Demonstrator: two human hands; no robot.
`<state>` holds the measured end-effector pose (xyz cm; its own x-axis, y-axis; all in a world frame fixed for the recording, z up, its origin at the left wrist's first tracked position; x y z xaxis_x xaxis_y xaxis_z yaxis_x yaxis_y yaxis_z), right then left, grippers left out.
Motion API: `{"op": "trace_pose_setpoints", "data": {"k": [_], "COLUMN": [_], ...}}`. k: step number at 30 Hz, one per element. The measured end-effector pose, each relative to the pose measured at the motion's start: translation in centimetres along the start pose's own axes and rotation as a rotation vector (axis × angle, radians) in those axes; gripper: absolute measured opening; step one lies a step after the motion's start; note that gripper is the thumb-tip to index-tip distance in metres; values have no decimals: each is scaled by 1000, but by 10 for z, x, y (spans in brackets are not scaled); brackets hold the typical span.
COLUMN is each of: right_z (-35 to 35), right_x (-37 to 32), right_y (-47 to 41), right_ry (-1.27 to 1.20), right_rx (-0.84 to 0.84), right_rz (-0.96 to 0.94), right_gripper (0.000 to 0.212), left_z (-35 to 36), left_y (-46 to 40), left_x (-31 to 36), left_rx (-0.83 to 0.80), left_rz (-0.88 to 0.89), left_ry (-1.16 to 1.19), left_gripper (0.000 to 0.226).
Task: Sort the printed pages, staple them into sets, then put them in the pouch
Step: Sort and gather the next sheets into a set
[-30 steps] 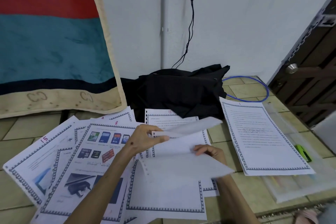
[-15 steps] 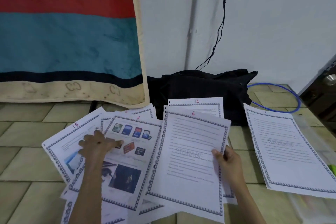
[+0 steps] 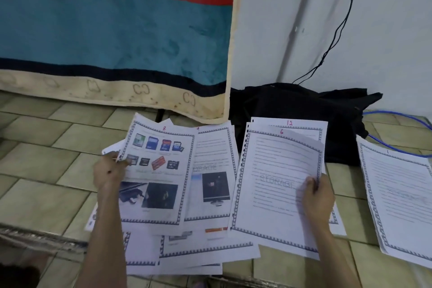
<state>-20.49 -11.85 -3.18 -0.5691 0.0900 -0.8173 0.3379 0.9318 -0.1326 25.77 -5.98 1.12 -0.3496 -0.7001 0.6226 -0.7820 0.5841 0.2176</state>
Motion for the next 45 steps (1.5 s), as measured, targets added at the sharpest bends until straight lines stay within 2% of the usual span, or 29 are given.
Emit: {"op": "trace_pose_setpoints", "data": {"k": [2,5,7,9,11,12,13,14,15,17,18,20,23,25,26,28,29,34,36,38,40,43,45], "right_z": [-2,-5,-4,-3,-2,-1,-1,-1,-2,-5,-6,-7,-6,-5,-5,-7,-9,-15,-15,-13,-13,-14,-12], "right_x": [-3,-6,-5,-3,-1,-1,-2,-3,-4,-7,-7,-6,0,2,2,3,4,6,11,18,22,20,16], "right_y": [3,7,7,6,4,4,3,4,5,7,8,6,5,4,5,4,4,5,3,2,2,2,1], "right_ry": [-53,-125,-151,-156,-147,-147,-153,-157,-162,-174,-177,-185,-194,-198,-216,-290,-337,-520,-538,-527,-502,-484,-438], "right_rx": [6,-4,-7,-7,-16,-20,-20,-21,-24,-23,-11,26,67,85,95,97,98,140,123,103,94,73,57], "right_rz": [2,8,15,40,69,81,84,73,57,27,17,33,39,21,15,54,84,128,140,123,129,147,145], "right_gripper": [14,31,30,29,34,38,41,44,45,47,48,49,38,17,17,37,40,32,29,26,26,35,33], "left_z": [-9,-16,-14,-8,2,8,16,28,40,64,75,94,104,103,103,100,99,95,90,79,69,65,68], "left_y": [-5,-12,-14,-11,6,20,38,60,86,141,160,176,174,168,164,157,155,153,156,162,167,167,159], "left_x": [-10,-18,-20,-16,-1,11,25,37,46,52,47,34,25,27,28,29,28,23,26,29,28,10,-1], "left_rx": [53,79,62,113,252,267,180,-2,-258,-763,-897,-959,-887,-859,-848,-838,-832,-829,-770,-645,-474,-78,49], "left_rz": [-20,-35,-49,-56,39,146,275,422,560,740,794,880,953,975,974,964,956,828,911,971,849,402,209], "left_ry": [26,38,16,-77,-177,-191,-177,-137,-110,-202,-299,-499,-580,-577,-562,-515,-499,-304,-379,-347,-146,373,585], "left_gripper": [37,35,35,39,49,53,54,54,54,64,75,100,118,117,114,103,98,68,51,31,23,17,20]}}
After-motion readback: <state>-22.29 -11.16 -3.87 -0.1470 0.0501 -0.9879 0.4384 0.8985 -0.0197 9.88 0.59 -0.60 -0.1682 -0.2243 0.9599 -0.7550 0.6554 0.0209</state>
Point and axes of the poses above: each hand's wrist, its own y-axis away from the middle knuckle, its own z-axis out of the palm, x = y × z, the point moved 2 cm from there along -y, towards the middle knuckle, and after that the axes turned 5 degrees about -x, right-handed, at the moved point
